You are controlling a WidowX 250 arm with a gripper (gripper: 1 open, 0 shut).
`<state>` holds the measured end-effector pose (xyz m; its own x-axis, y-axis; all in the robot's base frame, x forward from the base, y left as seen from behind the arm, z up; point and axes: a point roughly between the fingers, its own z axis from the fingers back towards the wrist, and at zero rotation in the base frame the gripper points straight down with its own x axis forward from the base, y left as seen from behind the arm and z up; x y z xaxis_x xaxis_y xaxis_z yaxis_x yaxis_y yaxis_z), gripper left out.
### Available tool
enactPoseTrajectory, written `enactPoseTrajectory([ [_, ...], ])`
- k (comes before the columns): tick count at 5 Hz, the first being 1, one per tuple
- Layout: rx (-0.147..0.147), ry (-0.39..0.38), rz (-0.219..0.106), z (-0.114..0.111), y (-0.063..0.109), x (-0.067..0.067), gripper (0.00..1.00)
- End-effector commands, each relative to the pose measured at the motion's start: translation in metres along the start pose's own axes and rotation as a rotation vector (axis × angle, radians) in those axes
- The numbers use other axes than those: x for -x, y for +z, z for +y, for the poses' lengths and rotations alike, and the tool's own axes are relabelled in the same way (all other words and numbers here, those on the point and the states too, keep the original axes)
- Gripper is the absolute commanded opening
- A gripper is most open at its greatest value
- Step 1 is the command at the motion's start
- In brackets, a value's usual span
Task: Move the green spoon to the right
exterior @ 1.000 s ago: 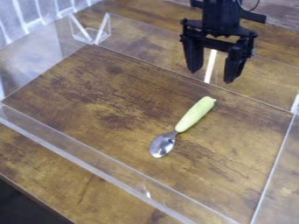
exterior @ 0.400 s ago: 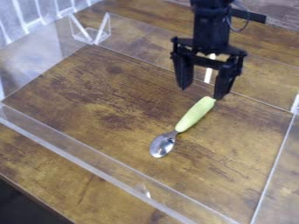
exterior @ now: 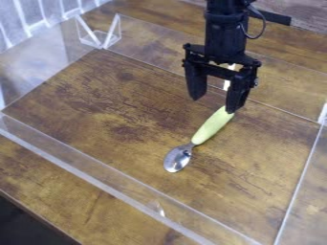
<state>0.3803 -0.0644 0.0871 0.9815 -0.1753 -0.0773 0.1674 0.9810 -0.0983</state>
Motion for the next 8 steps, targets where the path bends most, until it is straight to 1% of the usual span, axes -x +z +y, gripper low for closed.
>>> enactPoseTrajectory([
  [1,-0.010,-0.074,-0.100,-0.008,0.044,-0.002,1.00],
  [2,-0.016,-0.124,-0.097,-0.008,0.048,-0.009,1.00],
  [3,-0.042,-0.178,-0.116,-0.012,0.067,-0.019,1.00],
  [5,-0.029,-0.228,-0.087,-0.034,0.044,-0.029,1.00],
  [7,-0.010,-0.253,-0.026,-0.036,0.025,-0.019,1.00],
  [8,-0.009,-0.217,-0.021,-0.037,0.011,-0.020,1.00],
])
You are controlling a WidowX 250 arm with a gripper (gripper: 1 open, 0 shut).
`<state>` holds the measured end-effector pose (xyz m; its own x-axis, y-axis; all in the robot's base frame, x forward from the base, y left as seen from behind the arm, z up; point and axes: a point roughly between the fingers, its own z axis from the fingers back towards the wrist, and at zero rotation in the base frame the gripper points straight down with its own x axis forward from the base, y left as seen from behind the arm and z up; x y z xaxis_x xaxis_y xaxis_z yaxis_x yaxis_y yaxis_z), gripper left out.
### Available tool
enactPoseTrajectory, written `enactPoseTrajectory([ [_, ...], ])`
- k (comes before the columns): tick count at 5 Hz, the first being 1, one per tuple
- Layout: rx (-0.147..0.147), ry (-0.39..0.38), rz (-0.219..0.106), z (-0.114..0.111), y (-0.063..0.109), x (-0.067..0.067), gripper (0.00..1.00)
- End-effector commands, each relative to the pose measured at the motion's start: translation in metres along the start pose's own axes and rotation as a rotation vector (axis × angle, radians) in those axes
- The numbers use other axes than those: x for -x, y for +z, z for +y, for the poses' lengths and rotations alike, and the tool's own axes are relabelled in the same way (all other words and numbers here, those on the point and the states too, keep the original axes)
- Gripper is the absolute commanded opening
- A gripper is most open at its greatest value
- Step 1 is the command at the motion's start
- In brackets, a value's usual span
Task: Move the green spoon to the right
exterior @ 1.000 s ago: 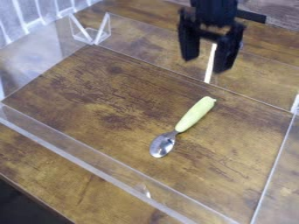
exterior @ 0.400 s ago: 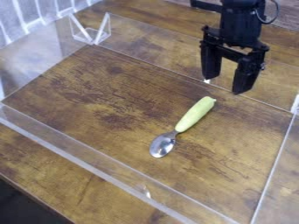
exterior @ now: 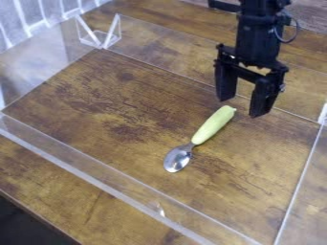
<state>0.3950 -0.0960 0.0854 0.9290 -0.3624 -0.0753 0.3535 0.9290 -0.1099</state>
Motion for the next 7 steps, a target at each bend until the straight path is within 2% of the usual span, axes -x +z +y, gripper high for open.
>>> enactPoseTrajectory([
  [1,-0.004,0.014,-0.031,-0.009,-0.001,-0.003,1.00],
  [3,-0.143,-0.101,-0.181,-0.016,0.082,-0.028,1.00],
  [4,-0.204,-0.162,-0.229,-0.005,0.079,-0.029,1.00],
  [5,-0.243,-0.226,-0.266,0.000,0.098,-0.031,1.00],
  [7,-0.249,-0.219,-0.269,-0.006,0.091,-0.027,1.00],
])
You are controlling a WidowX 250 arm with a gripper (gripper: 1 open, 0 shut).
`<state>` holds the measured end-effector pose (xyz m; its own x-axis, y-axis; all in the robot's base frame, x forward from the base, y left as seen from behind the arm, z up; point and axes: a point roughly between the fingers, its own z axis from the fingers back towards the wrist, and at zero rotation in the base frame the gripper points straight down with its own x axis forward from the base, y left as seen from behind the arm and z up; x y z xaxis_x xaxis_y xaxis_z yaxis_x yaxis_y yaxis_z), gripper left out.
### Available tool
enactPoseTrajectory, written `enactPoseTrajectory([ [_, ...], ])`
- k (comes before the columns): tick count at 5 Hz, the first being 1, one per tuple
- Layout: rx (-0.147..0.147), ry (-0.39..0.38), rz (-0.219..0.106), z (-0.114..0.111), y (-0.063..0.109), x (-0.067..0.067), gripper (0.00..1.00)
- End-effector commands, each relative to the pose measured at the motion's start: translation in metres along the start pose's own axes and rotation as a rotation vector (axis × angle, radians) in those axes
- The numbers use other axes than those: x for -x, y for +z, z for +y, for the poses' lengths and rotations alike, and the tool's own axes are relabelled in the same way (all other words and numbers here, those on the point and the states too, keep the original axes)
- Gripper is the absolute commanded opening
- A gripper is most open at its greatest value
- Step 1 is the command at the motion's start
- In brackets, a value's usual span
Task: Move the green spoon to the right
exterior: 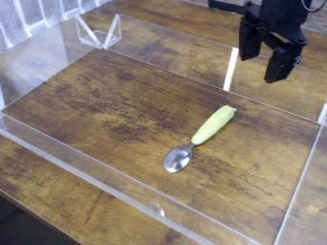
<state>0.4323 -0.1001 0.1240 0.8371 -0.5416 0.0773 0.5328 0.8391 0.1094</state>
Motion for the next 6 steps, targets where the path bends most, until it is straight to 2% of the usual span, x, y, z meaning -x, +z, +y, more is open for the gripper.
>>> enactPoseTrajectory([
  [1,-0.041,-0.004,-0.112,-0.004,0.046,-0.002,1.00],
  [3,-0.045,0.010,-0.110,0.005,0.060,0.001,1.00],
  [5,-0.077,0.074,-0.118,0.005,0.062,-0.002,1.00],
  [6,-0.092,0.101,-0.124,0.003,0.063,0.003,1.00],
])
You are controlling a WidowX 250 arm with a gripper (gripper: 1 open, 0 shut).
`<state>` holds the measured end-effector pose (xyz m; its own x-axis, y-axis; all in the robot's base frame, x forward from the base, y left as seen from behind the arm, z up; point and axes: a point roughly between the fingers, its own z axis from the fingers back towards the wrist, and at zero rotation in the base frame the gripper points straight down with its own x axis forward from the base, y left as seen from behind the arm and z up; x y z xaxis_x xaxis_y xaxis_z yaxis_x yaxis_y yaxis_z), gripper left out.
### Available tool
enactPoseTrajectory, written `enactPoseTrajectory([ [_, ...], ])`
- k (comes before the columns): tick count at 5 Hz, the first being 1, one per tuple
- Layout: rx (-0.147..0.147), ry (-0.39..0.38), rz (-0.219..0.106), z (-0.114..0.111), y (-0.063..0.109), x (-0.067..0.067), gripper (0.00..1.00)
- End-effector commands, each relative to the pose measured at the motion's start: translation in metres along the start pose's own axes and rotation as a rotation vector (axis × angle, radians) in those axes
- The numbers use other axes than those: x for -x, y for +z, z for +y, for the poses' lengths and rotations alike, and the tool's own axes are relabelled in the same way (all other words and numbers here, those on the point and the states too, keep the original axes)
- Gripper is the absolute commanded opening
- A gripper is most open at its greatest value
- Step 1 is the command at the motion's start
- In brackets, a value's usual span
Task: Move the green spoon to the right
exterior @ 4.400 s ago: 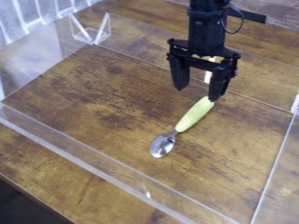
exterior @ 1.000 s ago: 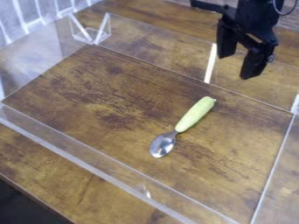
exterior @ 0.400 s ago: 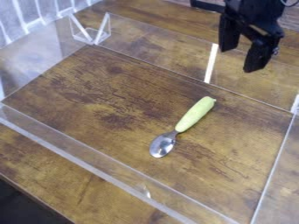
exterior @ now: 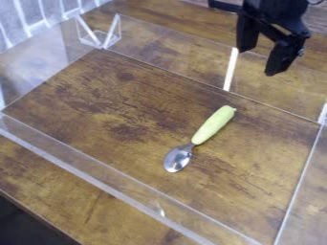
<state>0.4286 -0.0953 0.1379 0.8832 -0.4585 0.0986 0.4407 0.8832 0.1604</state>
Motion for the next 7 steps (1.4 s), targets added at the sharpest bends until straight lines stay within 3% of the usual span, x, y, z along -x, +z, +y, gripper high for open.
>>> enactPoseTrajectory([
  [1,-0.041,0.034,-0.126,0.001,0.049,0.003,1.00],
  [3,-0.058,0.064,-0.140,0.030,0.042,0.007,1.00],
  [4,-0.076,0.081,-0.154,0.026,0.041,0.005,1.00],
  [5,-0.049,0.073,-0.120,0.024,0.026,0.008,1.00],
  [7,0.005,-0.033,-0.080,0.040,0.011,0.029,1.00],
])
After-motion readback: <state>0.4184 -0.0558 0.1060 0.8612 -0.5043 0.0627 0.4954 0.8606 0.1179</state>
